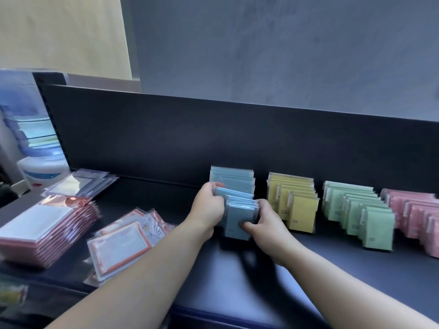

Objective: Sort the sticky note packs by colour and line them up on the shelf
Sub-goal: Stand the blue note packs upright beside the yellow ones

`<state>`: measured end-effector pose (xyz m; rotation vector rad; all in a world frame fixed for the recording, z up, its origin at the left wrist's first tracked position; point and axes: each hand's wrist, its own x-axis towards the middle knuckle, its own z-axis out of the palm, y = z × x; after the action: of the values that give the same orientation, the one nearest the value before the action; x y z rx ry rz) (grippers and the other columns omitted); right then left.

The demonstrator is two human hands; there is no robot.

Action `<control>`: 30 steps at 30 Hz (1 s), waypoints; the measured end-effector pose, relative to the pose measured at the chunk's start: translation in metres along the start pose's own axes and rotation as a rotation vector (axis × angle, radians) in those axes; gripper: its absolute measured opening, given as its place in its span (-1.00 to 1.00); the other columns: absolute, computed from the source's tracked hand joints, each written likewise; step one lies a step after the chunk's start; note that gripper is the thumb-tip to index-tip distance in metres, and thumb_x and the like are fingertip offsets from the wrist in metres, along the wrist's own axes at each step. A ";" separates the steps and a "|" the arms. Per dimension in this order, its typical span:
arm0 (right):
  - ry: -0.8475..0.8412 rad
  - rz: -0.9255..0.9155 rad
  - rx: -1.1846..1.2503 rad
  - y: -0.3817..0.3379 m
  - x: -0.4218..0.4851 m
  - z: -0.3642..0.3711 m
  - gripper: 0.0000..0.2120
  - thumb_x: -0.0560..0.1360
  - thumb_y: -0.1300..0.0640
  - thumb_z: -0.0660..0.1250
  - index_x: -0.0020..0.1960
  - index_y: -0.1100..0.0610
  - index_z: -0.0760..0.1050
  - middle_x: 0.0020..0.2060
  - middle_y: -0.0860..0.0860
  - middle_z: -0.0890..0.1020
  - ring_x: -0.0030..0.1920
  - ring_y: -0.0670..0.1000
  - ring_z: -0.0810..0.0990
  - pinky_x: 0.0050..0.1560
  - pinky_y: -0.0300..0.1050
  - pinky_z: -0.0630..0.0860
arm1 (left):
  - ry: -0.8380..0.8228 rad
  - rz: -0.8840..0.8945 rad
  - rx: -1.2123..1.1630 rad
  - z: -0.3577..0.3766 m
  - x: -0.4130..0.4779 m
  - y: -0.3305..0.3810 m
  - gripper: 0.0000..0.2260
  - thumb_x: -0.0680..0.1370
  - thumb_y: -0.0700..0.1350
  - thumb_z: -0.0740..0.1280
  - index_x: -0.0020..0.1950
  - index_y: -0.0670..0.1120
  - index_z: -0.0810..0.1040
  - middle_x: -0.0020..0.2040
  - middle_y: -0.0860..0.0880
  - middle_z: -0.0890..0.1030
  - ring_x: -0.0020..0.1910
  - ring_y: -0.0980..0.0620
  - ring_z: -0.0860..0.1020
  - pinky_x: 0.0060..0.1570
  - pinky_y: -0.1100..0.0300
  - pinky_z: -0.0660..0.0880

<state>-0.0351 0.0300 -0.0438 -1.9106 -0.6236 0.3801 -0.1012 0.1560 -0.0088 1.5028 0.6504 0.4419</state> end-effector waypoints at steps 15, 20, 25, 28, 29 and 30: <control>0.163 -0.029 -0.036 0.009 0.030 0.018 -0.38 0.39 0.31 0.40 0.33 -0.05 0.27 0.08 -0.14 0.59 0.01 -0.16 0.58 -0.21 -0.48 0.42 | -0.065 0.007 0.168 0.018 0.058 -0.048 -0.39 0.32 -0.08 0.08 0.39 0.01 0.38 0.36 -0.10 0.41 0.26 -0.11 0.47 0.27 -0.05 0.45; 0.171 -0.006 -0.026 0.012 0.032 0.018 -0.36 0.39 0.29 0.42 0.38 0.00 0.27 0.10 -0.12 0.56 0.08 -0.13 0.54 -0.10 -0.47 0.40 | -0.062 0.064 0.211 0.017 0.054 -0.047 -0.51 0.52 -0.20 0.11 0.47 -0.05 0.33 0.44 -0.08 0.24 0.36 -0.11 0.35 0.40 -0.02 0.31; 0.169 -0.002 -0.038 0.017 0.036 0.020 -0.34 0.38 0.28 0.43 0.39 0.01 0.26 0.13 -0.10 0.57 0.10 -0.10 0.56 -0.13 -0.46 0.42 | -0.042 0.101 0.183 0.018 0.059 -0.051 -0.56 0.57 -0.20 0.12 0.47 -0.04 0.34 0.44 -0.09 0.27 0.34 -0.09 0.39 0.38 -0.01 0.34; 0.149 0.017 0.018 0.016 0.041 0.019 -0.30 0.38 0.28 0.43 0.40 -0.01 0.19 0.14 -0.08 0.55 -0.02 -0.16 0.57 -0.28 -0.43 0.48 | -0.020 0.114 0.174 0.019 0.063 -0.053 -0.56 0.60 -0.15 0.14 0.49 -0.03 0.31 0.45 -0.08 0.25 0.39 -0.08 0.33 0.42 -0.01 0.28; 0.143 0.026 0.044 0.016 0.043 0.018 -0.26 0.37 0.28 0.44 0.41 -0.02 0.15 0.15 -0.08 0.54 0.00 -0.16 0.57 -0.23 -0.41 0.49 | 0.013 0.110 0.164 0.019 0.064 -0.051 -0.57 0.60 -0.14 0.15 0.48 -0.02 0.32 0.44 -0.09 0.24 0.39 -0.09 0.31 0.43 -0.01 0.25; 0.134 0.030 0.062 0.016 0.047 0.018 -0.21 0.35 0.28 0.46 0.43 -0.02 0.12 0.16 -0.09 0.53 0.05 -0.13 0.56 -0.12 -0.37 0.49 | 0.059 0.099 0.147 0.018 0.066 -0.049 -0.58 0.60 -0.13 0.15 0.48 -0.02 0.32 0.45 -0.10 0.22 0.40 -0.10 0.28 0.43 -0.02 0.24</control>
<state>-0.0022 0.0655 -0.0649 -1.8703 -0.4892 0.2848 -0.0458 0.1821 -0.0658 1.6713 0.6687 0.5252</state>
